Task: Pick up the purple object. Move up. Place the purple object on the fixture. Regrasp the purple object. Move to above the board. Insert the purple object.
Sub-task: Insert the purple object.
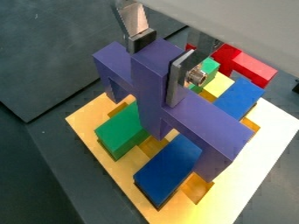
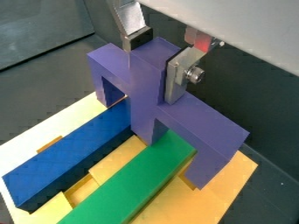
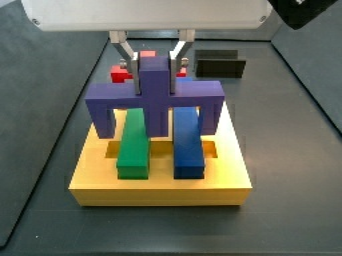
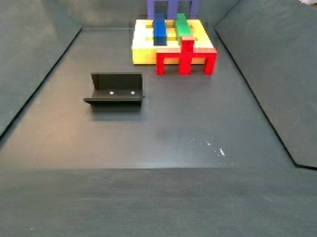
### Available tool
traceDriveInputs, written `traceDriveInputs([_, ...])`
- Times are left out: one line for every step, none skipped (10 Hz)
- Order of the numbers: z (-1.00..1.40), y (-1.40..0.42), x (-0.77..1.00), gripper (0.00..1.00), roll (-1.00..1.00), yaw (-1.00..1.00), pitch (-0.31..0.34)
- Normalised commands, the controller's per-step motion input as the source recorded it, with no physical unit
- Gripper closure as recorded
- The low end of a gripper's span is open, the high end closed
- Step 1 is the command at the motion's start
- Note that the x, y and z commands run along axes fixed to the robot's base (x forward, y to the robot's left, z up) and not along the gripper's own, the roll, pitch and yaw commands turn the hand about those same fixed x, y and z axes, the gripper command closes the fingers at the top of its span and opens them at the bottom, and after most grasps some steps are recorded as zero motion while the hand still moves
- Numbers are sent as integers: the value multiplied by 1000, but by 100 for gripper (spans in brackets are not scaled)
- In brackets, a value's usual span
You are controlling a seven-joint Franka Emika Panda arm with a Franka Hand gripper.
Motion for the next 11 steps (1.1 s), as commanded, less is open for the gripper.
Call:
traceDriveInputs([-206, -26, 0, 100, 0, 14, -60])
traceDriveInputs([-331, -111, 0, 100, 0, 0, -114])
traceDriveInputs([-357, -89, 0, 100, 0, 0, -123])
traceDriveInputs([-340, -54, 0, 100, 0, 0, -114])
traceDriveInputs([-29, -3, 9, 100, -7, 0, -14])
traceDriveInputs([66, 0, 46, 100, -23, 0, 0])
traceDriveInputs([71, 0, 154, 100, -11, 0, 10])
traceDriveInputs([0, 0, 214, 100, 0, 0, 9])
traceDriveInputs([54, 0, 246, 100, 0, 11, 33])
traceDriveInputs([80, 0, 191, 100, 0, 14, 36])
traceDriveInputs([0, 0, 209, 100, 0, 11, 13])
